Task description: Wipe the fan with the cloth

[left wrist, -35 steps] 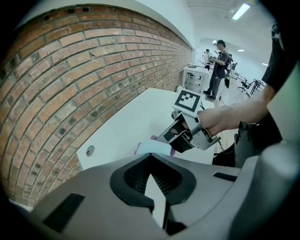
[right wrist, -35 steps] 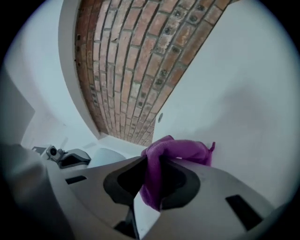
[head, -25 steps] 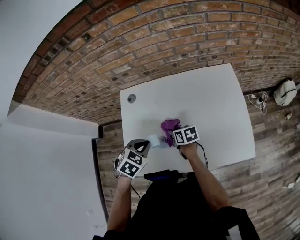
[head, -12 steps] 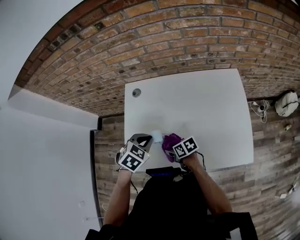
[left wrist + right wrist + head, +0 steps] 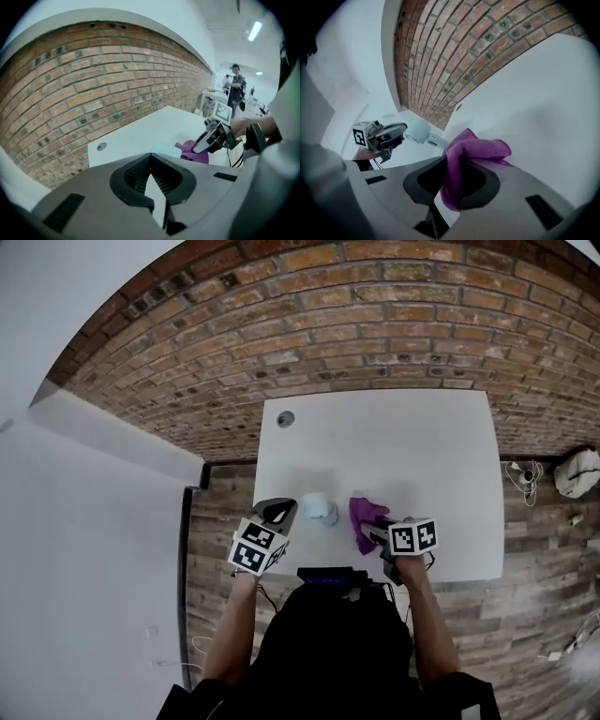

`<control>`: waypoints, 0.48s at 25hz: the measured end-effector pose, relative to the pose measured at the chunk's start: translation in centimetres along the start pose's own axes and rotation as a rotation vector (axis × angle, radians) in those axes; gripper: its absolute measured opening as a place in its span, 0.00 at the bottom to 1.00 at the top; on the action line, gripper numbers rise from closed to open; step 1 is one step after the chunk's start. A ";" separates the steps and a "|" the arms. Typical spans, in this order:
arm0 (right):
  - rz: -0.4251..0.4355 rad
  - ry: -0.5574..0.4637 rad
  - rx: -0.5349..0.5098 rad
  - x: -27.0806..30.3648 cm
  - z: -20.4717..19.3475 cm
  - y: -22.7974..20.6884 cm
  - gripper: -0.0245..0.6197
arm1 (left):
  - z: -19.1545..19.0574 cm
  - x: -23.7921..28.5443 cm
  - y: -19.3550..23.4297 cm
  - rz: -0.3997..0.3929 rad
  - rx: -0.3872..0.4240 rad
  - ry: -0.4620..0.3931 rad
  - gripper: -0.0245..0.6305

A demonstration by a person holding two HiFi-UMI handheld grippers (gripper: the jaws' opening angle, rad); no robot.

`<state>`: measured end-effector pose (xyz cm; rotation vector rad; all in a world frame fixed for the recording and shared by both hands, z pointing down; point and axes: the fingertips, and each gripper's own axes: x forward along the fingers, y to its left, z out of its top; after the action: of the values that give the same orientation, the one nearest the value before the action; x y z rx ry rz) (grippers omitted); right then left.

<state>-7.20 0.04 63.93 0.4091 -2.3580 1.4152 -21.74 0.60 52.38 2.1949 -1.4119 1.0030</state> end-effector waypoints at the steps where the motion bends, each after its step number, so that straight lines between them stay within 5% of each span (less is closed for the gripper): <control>1: 0.008 -0.027 0.023 -0.4 0.2 -0.1 0.14 | -0.5 -0.5 0.7 0.002 -0.064 -0.024 0.04; 4: 0.025 -0.104 0.101 -1.3 0.9 -0.4 0.14 | -3.9 -0.7 2.6 -0.021 -0.217 -0.037 0.04; 6: 0.034 -0.141 0.132 -1.5 1.2 -0.2 0.14 | -6.9 0.1 2.6 -0.074 -0.265 -0.005 0.24; 9: 0.031 -0.160 0.137 -1.6 1.6 0.4 0.14 | -8.6 1.9 1.0 -0.169 -0.237 -0.007 0.29; 12: 0.003 -0.165 0.144 -1.4 1.4 0.8 0.14 | -8.5 4.5 -0.9 -0.249 -0.104 -0.022 0.29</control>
<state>-6.47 -0.76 62.08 0.5827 -2.3912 1.6156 -22.94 3.37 61.52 2.2415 -1.1366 0.8028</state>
